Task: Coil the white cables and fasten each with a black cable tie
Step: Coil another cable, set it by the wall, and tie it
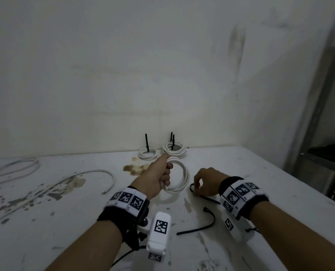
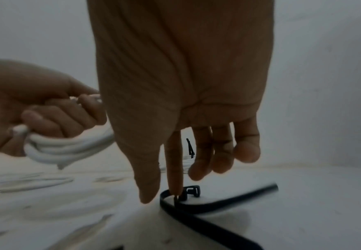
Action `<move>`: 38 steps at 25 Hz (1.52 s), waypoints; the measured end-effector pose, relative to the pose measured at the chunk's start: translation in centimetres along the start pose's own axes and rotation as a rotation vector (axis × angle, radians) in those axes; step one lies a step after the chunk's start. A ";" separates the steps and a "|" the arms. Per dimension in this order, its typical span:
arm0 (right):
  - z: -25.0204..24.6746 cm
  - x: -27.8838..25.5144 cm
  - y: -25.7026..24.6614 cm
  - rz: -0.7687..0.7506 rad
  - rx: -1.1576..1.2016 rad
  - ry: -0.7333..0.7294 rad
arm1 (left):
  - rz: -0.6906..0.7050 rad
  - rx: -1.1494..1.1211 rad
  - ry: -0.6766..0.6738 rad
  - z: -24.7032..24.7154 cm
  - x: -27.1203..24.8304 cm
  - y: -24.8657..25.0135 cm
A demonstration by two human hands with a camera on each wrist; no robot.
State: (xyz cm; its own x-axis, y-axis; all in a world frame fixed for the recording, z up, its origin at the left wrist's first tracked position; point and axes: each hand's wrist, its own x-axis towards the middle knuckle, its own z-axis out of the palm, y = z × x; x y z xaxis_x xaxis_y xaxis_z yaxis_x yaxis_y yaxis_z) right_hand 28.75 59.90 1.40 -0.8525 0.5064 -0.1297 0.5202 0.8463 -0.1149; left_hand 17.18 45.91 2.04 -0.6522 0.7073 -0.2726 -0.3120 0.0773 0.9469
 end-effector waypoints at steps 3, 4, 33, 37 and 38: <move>0.7 0.7 -0.2 0.029 -0.043 0.049 | -0.004 -0.028 0.006 0.1 0.0 0.4; 0.9 0.6 -0.4 0.038 -0.070 0.066 | -0.001 -0.036 0.006 0.1 -0.1 0.5; -0.7 -1.7 -8.8 -0.649 0.411 0.935 | 0.045 -0.260 -0.137 -4.3 -5.0 0.8; -0.1 -1.8 -9.9 -0.622 0.399 0.846 | 0.156 -0.281 -0.022 -5.4 -5.5 1.2; 0.1 -2.1 -10.3 -0.632 0.391 0.808 | 0.167 -0.288 0.030 -5.6 -5.6 1.2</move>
State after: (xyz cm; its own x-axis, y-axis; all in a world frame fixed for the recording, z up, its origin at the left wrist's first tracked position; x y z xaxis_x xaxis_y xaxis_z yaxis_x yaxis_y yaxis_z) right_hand 25.17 50.06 2.76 -0.6792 0.0792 0.7296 -0.1641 0.9526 -0.2561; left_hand 16.55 38.10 3.78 -0.7295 0.6721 -0.1269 -0.3787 -0.2425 0.8932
